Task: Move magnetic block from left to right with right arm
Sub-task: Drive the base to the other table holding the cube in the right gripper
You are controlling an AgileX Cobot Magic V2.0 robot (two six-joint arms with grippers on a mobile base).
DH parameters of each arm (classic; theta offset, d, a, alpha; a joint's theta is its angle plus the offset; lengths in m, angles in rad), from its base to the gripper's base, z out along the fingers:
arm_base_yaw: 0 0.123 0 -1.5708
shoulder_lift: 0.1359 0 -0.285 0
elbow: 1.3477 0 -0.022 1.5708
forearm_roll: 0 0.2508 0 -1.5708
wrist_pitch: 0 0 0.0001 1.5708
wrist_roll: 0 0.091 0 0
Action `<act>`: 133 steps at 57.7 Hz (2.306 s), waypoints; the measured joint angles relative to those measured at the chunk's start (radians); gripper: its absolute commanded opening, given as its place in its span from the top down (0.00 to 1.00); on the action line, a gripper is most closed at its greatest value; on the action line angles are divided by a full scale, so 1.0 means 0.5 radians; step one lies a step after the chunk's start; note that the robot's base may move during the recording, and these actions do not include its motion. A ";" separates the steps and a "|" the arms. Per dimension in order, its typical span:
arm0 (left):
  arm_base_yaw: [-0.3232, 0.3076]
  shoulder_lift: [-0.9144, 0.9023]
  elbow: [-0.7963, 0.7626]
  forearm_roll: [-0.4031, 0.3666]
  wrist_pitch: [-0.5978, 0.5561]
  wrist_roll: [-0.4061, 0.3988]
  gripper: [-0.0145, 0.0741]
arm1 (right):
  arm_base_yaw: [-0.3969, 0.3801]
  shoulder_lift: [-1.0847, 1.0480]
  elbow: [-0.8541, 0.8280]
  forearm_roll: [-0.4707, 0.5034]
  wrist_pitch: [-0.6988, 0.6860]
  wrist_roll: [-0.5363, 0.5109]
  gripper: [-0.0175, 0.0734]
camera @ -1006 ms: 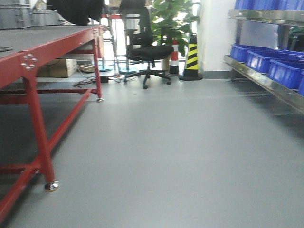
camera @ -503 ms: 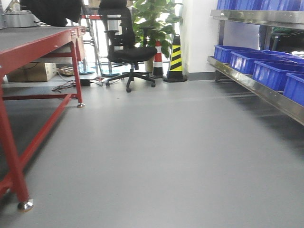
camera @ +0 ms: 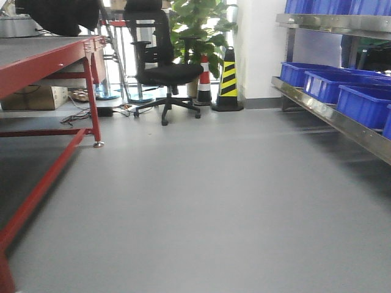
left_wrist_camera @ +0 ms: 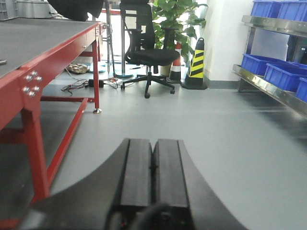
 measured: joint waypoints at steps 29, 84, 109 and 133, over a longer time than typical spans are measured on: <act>0.000 0.000 0.000 0.000 0.000 0.000 0.98 | 0.000 0.000 0.000 0.000 0.000 0.000 0.46; 0.000 0.000 0.000 0.000 0.000 0.000 0.98 | 0.000 0.000 0.000 0.000 0.003 0.000 0.46; 0.000 0.000 0.000 0.000 0.000 0.000 0.98 | -0.003 0.000 0.000 0.000 0.003 0.000 0.46; 0.000 0.000 0.000 0.000 0.000 0.000 0.98 | -0.003 0.000 0.000 0.000 0.007 0.000 0.46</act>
